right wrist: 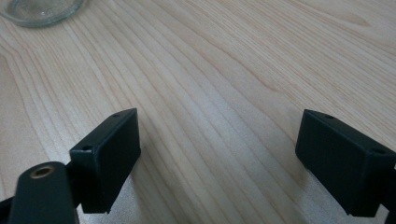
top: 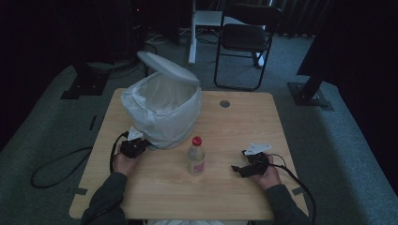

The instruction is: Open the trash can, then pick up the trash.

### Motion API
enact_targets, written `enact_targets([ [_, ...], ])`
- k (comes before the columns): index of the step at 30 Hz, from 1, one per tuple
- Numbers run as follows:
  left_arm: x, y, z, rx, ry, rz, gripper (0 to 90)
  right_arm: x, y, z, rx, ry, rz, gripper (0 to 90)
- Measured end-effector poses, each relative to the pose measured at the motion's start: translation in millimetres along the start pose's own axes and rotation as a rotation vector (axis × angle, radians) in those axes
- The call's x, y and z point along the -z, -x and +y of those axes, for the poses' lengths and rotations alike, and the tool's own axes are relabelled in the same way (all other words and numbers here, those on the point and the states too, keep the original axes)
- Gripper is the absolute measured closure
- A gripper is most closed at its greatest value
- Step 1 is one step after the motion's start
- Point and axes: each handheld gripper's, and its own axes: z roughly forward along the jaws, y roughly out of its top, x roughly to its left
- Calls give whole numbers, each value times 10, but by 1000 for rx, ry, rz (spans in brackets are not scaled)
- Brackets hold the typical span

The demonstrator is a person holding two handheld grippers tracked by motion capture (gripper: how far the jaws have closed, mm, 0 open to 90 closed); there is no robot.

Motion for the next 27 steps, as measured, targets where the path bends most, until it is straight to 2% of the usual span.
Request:
enact_targets([
  [13, -7, -35, -26, 36, 17, -22, 900, -4, 0, 3, 1, 1, 2, 130],
  [20, -7, -35, -27, 39, 18, -23, 900, -4, 3, 4, 6, 0, 6, 131],
  [22, -7, -39, -27, 39, 18, -24, 900, 9, 2, 8, -21, 7, 2, 196],
  [23, -6, -44, -26, 42, 17, -27, 900, 26, 13, 22, -44, 6, 24, 265],
  [24, -7, -47, -27, 45, 17, -29, 900, 41, 25, 39, -68, 1, 50, 296],
  [25, -7, -48, -27, 47, 18, -30, 900, 52, 37, 57, -89, 3, 76, 298],
  [27, -7, -51, -27, 50, 17, -31, 900, 101, 33, 89, -103, 41, 80, 323],
])
